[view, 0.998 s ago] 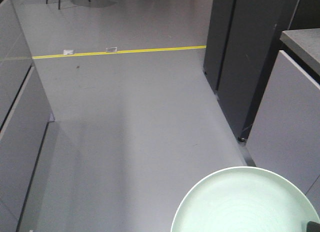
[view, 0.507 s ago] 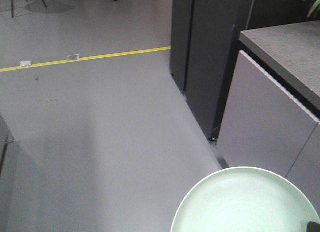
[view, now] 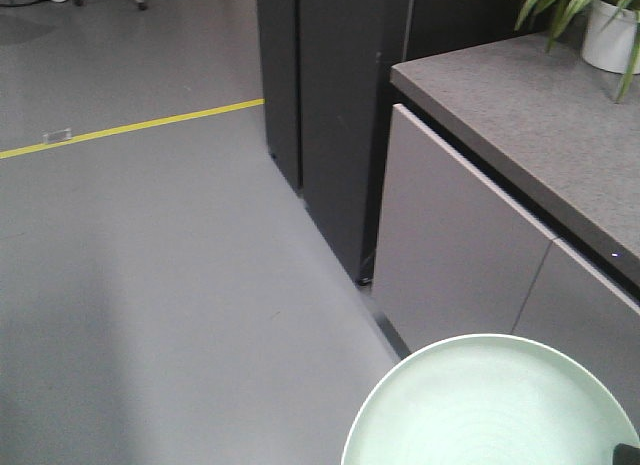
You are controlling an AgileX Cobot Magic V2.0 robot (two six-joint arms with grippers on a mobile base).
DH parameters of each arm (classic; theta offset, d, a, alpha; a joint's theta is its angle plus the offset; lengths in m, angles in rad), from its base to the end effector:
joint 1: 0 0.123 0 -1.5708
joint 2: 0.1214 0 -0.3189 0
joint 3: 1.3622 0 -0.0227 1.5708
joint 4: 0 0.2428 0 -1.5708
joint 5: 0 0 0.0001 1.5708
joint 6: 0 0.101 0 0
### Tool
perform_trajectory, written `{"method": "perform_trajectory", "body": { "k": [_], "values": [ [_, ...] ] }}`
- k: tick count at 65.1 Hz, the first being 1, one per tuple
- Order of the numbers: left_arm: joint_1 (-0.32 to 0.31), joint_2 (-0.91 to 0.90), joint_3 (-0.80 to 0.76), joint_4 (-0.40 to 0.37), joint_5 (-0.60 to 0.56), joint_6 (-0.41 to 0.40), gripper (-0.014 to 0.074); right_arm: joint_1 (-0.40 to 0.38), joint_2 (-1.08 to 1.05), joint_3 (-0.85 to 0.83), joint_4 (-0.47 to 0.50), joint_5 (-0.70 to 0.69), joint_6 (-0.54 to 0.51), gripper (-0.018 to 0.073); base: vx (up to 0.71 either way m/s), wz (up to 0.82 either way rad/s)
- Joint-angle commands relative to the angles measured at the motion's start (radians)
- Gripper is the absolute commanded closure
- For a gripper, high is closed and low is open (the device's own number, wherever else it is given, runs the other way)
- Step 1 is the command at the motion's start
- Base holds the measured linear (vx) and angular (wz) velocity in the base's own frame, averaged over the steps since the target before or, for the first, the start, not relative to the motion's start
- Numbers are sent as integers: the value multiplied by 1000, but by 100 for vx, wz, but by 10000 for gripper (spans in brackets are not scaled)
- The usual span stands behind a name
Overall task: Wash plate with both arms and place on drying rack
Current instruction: 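Turn and drive up to the steel sink with the plate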
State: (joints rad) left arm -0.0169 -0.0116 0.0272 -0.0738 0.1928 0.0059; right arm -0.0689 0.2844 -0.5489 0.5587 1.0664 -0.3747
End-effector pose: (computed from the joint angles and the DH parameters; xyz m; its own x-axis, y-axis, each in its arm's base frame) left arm 0.0238 -0.0018 0.1857 -0.1222 -0.0644 -0.9904 0.0229 0.9974 -0.0677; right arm 0.0019 0.0469 0.3002 -0.5703 -0.0328 -0.8208 -0.3573 0.9096 0.2119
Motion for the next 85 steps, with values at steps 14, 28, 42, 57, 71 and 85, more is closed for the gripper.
{"method": "perform_trajectory", "body": {
  "k": [14,28,42,57,71,85],
  "values": [
    [0,-14,-26,-3,-71,-6,603,-5,11,-23,29,-58,1,564,9,-32],
    [0,-14,-26,-3,-71,-6,603,-5,11,-23,29,-58,1,564,8,-33],
    [0,-14,-26,-3,-71,-6,603,-5,11,-23,29,-58,1,564,8,-32],
    [0,-14,-26,-3,-71,-6,603,-5,11,-23,29,-58,1,564,7,-28],
    [0,-14,-26,-3,-71,-6,603,-5,11,-23,29,-58,1,564,7,-26],
    [0,-14,-26,-3,-71,-6,603,-5,11,-23,29,-58,1,564,7,-29]
  ]
}}
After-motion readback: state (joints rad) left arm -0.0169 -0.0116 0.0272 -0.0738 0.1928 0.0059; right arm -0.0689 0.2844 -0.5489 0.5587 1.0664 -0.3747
